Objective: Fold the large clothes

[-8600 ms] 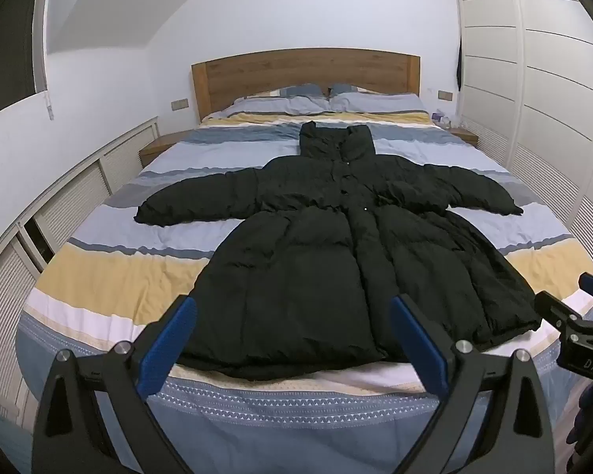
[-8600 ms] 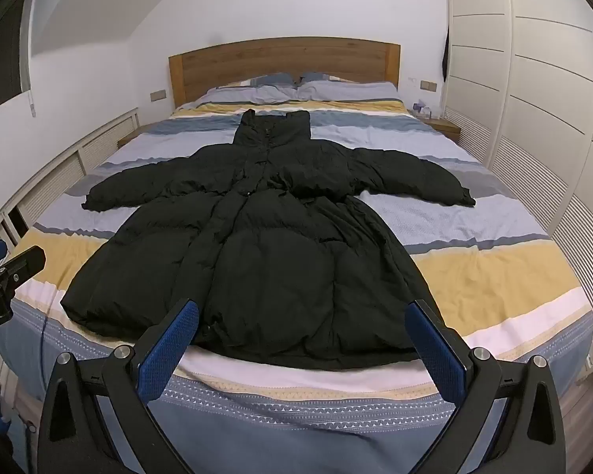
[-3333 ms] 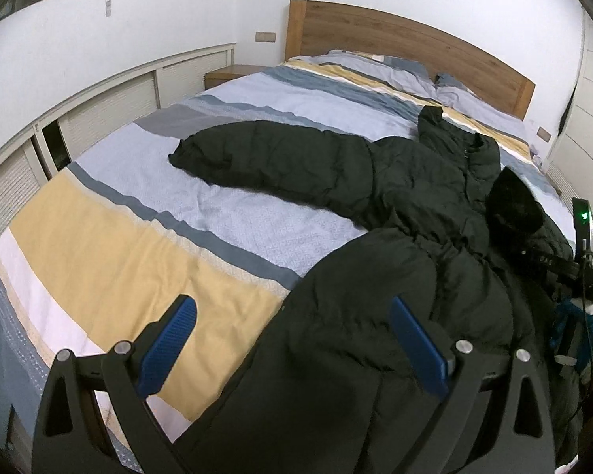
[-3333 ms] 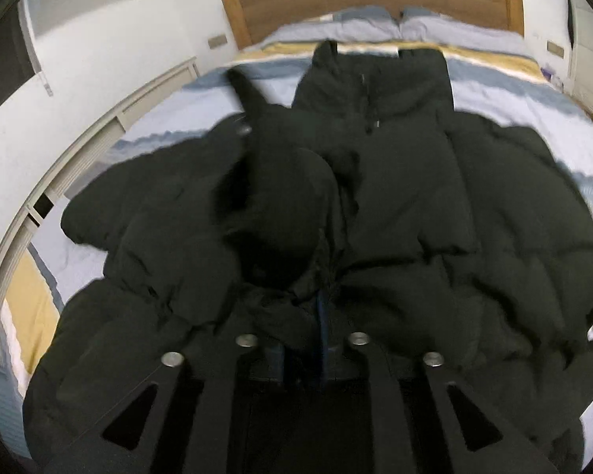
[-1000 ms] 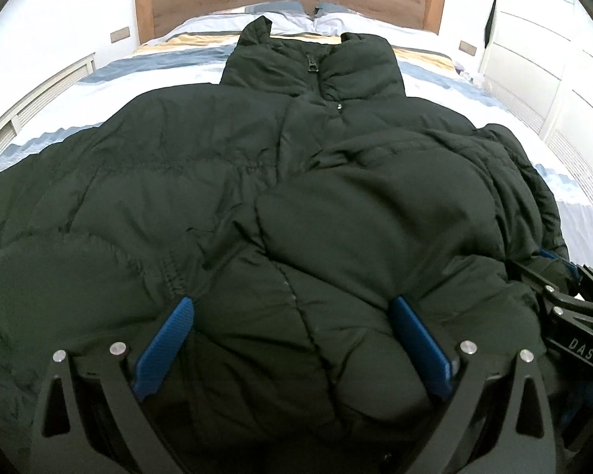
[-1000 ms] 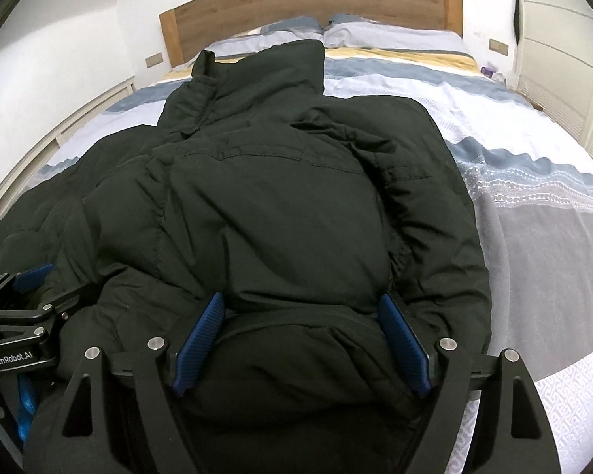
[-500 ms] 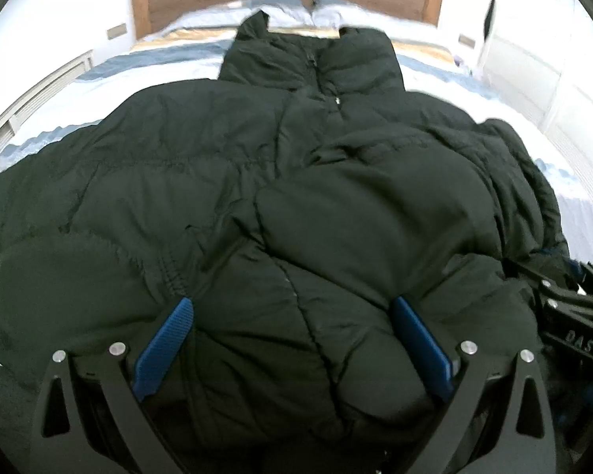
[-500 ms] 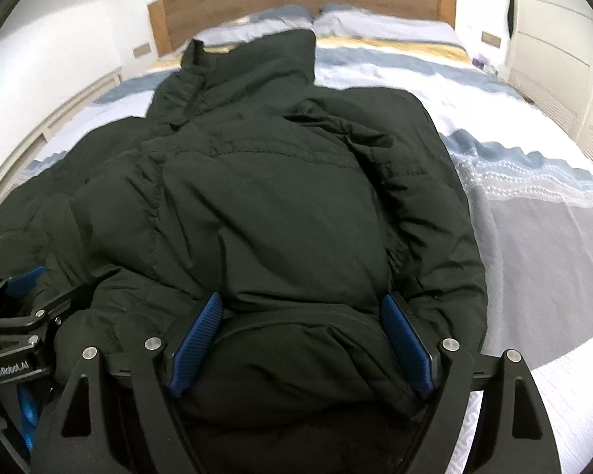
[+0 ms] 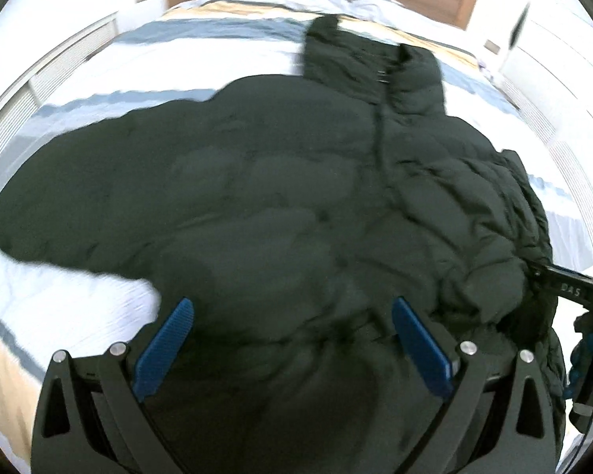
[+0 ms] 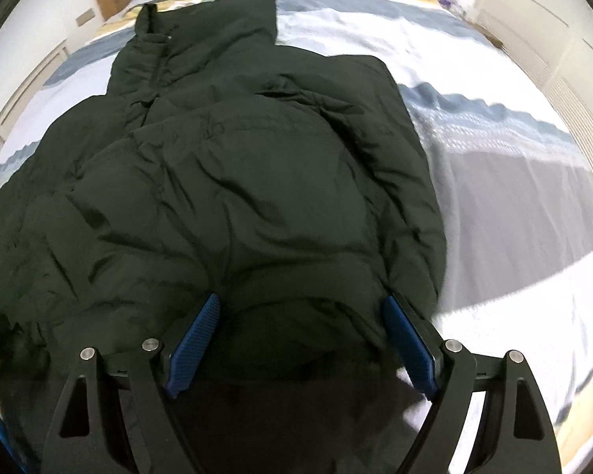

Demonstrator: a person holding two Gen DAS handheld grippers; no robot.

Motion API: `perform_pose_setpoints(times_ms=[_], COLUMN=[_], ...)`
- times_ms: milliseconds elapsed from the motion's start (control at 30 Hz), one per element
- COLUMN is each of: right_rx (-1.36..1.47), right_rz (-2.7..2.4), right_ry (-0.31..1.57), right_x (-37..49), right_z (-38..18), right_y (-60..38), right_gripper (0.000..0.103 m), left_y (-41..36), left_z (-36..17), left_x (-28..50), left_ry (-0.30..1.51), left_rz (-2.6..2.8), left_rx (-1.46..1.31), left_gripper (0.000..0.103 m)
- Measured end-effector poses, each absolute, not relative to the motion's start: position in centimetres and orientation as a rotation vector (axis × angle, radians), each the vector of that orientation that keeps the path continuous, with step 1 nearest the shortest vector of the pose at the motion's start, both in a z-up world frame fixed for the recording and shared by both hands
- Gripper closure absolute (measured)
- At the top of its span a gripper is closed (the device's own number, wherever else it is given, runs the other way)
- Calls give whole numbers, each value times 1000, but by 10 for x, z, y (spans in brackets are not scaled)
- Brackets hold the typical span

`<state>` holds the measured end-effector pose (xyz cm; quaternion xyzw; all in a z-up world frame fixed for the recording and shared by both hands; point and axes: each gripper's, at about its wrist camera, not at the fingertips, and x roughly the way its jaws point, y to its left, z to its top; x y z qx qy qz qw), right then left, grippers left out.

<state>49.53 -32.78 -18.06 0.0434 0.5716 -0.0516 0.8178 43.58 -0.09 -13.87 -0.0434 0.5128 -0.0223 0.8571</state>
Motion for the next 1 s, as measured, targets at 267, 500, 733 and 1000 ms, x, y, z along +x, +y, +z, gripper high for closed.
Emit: perform_pose_setpoints(times_ms=[267, 500, 733, 1000], right_rx=[162, 175, 177, 176], right_rz=[-148, -133, -87, -48], right_ry=[1253, 1253, 1241, 1239], right_x=[478, 461, 455, 456], right_z=[-160, -148, -135, -126], right_y=[-318, -290, -251, -219], right_gripper=[19, 19, 19, 19], left_y=[55, 79, 103, 142], left_z=[-131, -122, -114, -114], left_x=[421, 418, 422, 428], left_ry=[1104, 1085, 1078, 1098], left_rz=[35, 18, 35, 67], left_rx=[-133, -153, -168, -194], left_gripper=[1, 1, 1, 1])
